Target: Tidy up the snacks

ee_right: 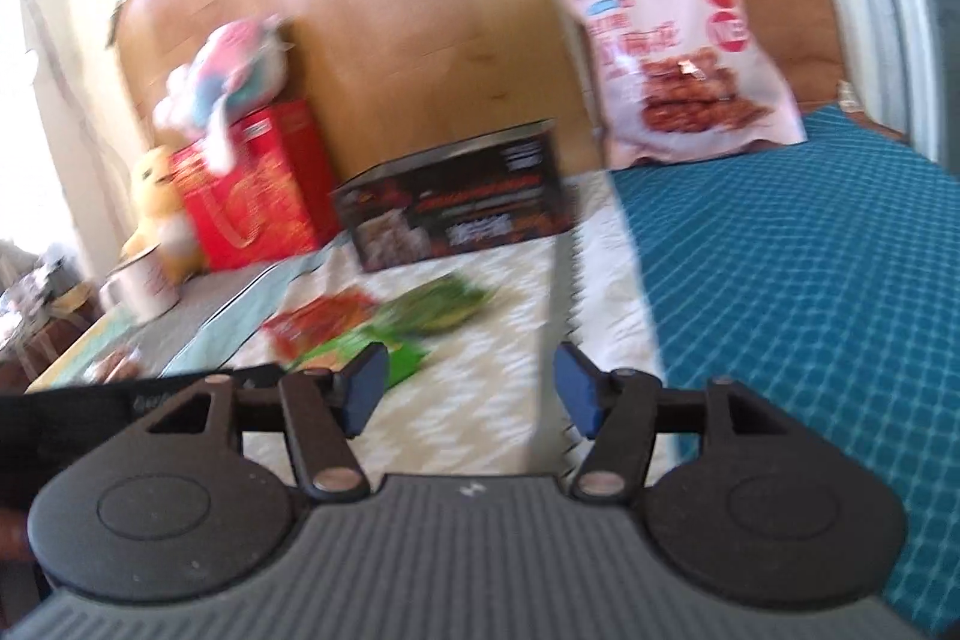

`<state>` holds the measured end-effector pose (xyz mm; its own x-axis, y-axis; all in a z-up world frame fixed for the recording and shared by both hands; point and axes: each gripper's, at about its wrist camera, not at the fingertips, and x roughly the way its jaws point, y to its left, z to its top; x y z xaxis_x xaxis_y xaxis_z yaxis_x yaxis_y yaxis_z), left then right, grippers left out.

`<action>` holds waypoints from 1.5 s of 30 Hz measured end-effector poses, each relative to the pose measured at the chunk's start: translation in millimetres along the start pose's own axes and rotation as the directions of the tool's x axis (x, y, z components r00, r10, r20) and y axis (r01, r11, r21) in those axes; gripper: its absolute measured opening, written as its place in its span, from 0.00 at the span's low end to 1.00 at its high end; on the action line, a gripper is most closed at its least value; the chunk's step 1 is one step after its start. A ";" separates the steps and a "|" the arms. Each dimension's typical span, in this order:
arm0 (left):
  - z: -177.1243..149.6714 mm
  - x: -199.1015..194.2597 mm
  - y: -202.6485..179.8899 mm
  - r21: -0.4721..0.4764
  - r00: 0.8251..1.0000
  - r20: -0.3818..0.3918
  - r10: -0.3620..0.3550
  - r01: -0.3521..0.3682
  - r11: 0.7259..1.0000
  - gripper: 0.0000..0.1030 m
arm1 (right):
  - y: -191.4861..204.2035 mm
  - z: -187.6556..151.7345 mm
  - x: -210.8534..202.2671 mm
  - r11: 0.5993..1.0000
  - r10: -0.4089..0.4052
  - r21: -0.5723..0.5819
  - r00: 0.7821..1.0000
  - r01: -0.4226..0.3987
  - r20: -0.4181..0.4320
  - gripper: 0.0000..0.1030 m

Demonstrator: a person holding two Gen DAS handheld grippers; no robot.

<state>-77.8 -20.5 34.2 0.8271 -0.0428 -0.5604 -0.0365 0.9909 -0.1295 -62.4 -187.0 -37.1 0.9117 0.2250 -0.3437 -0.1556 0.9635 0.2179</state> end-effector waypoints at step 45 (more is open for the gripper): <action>-11.1 12.5 35.3 -0.024 0.997 0.054 0.052 -0.050 0.998 0.42 | -1.3 7.9 37.8 0.985 -0.038 -0.167 0.999 0.036 -0.007 0.80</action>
<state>-75.0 12.5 13.6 0.8533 0.0155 -0.5212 -0.0916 0.9885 -0.1206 -24.7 -180.9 -43.1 0.9141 0.1893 -0.3586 -0.1838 0.9817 0.0496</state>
